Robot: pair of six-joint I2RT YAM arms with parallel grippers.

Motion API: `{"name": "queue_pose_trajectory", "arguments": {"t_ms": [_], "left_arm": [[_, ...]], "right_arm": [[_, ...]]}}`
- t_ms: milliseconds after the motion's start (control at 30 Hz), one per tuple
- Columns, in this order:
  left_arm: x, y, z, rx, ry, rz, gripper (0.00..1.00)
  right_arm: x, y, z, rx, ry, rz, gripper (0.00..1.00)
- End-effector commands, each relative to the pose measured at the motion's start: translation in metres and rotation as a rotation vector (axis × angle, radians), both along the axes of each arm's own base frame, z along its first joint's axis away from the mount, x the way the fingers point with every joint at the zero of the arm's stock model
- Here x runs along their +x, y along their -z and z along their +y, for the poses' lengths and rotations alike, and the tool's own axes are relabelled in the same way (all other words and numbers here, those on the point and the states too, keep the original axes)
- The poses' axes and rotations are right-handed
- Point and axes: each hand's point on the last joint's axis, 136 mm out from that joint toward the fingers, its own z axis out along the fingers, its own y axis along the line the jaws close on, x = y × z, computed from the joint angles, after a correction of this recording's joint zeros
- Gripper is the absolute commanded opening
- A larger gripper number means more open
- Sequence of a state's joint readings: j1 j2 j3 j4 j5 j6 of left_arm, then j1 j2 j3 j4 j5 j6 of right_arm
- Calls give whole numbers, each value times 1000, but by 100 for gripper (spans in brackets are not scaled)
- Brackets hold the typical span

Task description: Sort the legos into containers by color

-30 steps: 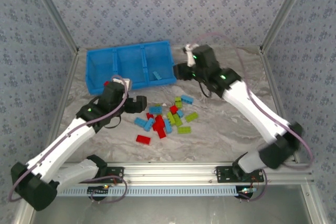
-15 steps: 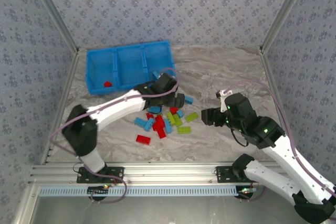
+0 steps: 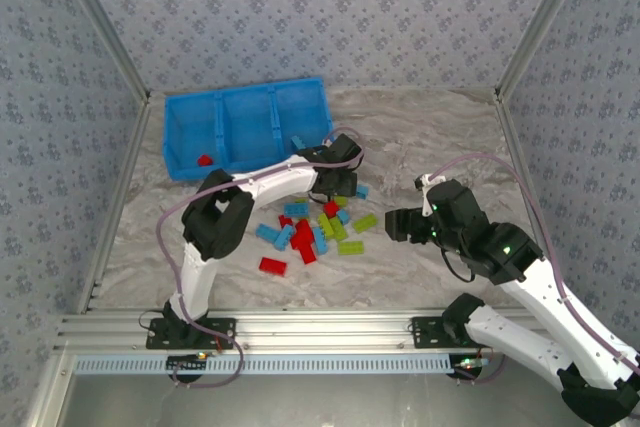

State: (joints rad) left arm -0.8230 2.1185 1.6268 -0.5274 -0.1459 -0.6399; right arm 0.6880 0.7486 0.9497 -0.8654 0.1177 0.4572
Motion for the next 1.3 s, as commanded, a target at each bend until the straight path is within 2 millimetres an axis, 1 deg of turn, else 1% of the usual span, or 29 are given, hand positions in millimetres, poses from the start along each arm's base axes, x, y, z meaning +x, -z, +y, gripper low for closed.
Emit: {"name": "queue_pose_trajectory", "arguments": {"t_ms": [0,67,200,267,333,433,600,767,900,1100,1167,1267], "left_arm": [[6,5,1,8,-2,23,59],[6,9,0,6,-2,38,56],[5,14,-3,1,7,57,45],[3,16,-3,-1,7,69,42],[0,17,-1,9,6,81,42],[-3,14,1,16,22,71,44],[-12,6,-2,9,71,52,55],[-17,10,-3,32,90,40,59],[-12,16,-2,52,75,34,58],[2,21,-2,80,72,-20,57],[7,20,0,93,65,-35,54],[12,19,0,91,63,-40,48]], "right_arm": [[-2,3,-5,-15,24,11,81],[-2,3,-6,-14,26,11,81],[-2,4,-6,-14,31,11,82],[-2,4,-6,-13,32,13,82],[-2,3,-6,-9,35,12,82],[-2,2,-6,-8,35,10,82],[-2,1,-6,-3,40,10,82],[-3,2,-7,-6,42,15,82],[-4,2,-6,-2,41,19,82],[-4,2,-7,-7,47,19,83],[-4,2,-7,-4,47,20,83],[-4,6,-5,-7,42,28,84]]}}
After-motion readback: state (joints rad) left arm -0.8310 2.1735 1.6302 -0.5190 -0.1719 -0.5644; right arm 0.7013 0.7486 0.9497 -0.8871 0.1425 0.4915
